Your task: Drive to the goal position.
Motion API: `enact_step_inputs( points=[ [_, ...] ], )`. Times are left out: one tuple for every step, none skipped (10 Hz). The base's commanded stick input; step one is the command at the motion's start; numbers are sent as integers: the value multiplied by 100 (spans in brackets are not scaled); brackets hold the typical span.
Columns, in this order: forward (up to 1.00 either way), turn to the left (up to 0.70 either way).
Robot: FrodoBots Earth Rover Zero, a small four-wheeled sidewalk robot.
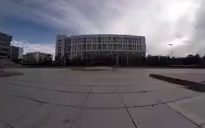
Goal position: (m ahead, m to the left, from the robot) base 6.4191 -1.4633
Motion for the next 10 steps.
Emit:
enact_step_inputs(
  points=[
    [0, 0],
    [0, 0],
    [0, 0],
    [-3, 0],
    [-6, 0],
    [-8, 0],
    [-11, 0],
    [-13, 0],
    [-25, 0],
    [-34, 0]
  ],
)
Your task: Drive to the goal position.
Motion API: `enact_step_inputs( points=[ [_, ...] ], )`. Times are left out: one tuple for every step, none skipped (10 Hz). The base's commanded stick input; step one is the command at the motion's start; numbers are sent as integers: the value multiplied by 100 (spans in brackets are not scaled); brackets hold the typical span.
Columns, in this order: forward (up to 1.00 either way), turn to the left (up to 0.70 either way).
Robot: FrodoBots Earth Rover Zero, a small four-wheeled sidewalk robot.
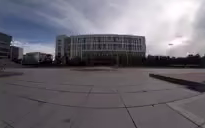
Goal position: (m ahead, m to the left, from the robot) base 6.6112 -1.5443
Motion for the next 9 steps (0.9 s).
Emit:
enact_step_inputs(
  points=[
    [-38, 0],
    [-46, 0],
    [-37, 0],
    [0, 0],
    [0, 0],
    [2, 0],
    [4, 0],
    [47, 0],
    [70, 0]
  ],
)
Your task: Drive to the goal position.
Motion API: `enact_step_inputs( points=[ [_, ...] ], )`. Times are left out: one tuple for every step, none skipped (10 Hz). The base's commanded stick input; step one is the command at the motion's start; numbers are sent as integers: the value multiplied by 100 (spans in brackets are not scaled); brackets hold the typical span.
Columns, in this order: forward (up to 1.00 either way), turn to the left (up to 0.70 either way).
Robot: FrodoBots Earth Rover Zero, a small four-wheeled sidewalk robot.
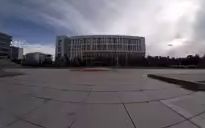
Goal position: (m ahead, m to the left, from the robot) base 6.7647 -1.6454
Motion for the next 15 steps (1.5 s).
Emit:
enact_step_inputs(
  points=[
    [70, 0],
    [70, 0],
    [70, 0],
    [70, 0],
    [70, 0],
    [70, 0],
    [70, 0],
    [70, 0],
    [70, 0],
    [70, 4],
    [70, 31],
    [70, 35],
    [70, 35],
    [70, 21],
    [70, 2]
  ],
)
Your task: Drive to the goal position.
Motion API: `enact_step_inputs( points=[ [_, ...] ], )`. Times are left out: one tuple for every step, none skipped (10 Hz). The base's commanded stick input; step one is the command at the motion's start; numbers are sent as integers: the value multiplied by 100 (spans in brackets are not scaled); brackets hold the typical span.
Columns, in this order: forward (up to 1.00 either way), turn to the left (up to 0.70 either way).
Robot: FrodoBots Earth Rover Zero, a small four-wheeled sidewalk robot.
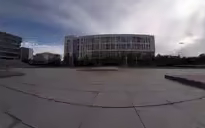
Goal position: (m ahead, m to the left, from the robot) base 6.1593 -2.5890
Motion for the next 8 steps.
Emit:
enact_step_inputs(
  points=[
    [70, 2],
    [70, 2],
    [70, 2],
    [70, 2],
    [70, 2],
    [70, 1],
    [70, 1],
    [70, 2]
  ],
)
